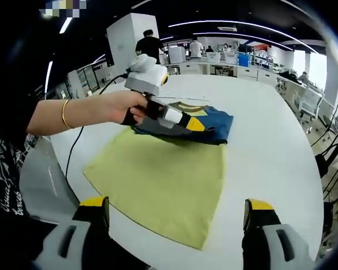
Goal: Fold the garment on the visible template until the final outline fits inside the template.
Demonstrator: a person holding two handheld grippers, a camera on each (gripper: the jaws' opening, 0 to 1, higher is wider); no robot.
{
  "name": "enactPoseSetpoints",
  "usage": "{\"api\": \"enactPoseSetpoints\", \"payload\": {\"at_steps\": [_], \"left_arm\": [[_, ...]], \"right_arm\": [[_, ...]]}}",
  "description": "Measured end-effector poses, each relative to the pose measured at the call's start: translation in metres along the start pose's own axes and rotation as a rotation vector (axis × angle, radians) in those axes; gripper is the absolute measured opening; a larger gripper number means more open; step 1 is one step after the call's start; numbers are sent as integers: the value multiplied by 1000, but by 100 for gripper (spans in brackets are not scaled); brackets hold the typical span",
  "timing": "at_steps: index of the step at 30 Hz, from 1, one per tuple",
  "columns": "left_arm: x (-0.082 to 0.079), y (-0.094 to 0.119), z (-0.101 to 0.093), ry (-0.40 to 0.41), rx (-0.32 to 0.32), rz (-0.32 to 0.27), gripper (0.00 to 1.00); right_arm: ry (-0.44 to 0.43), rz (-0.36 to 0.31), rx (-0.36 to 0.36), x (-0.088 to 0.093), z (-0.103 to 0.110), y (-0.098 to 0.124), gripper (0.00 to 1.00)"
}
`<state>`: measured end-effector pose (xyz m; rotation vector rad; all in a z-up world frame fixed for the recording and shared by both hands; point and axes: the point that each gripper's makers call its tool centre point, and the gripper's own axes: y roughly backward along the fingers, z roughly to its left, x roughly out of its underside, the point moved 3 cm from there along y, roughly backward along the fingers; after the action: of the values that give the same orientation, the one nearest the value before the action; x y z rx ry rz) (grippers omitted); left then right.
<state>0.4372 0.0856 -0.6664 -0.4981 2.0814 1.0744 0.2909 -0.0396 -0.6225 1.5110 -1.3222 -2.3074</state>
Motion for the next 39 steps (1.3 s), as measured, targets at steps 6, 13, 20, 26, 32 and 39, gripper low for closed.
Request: {"api": "enactPoseSetpoints", "payload": {"at_steps": [6, 13, 20, 26, 32, 39], "left_arm": [[12, -8, -2, 9, 7, 21, 0], [26, -15, -1, -2, 4, 65, 0], [32, -20, 1, 38, -11, 89, 0], [40, -25, -1, 47, 18, 85, 0], [34, -18, -4, -22, 13, 56, 6], [21, -2, 0, -52, -19, 5, 30]], "right_arm": [[-8, 0, 2, 1, -2, -1, 100], [-23, 3, 4, 5, -3, -3, 100], [-25, 4, -5, 5, -1, -5, 100], [-25, 5, 2, 5, -3, -3, 100], [-36, -2, 7, 6, -4, -2, 100], [-67, -19, -9, 6, -6, 2, 100]]}}
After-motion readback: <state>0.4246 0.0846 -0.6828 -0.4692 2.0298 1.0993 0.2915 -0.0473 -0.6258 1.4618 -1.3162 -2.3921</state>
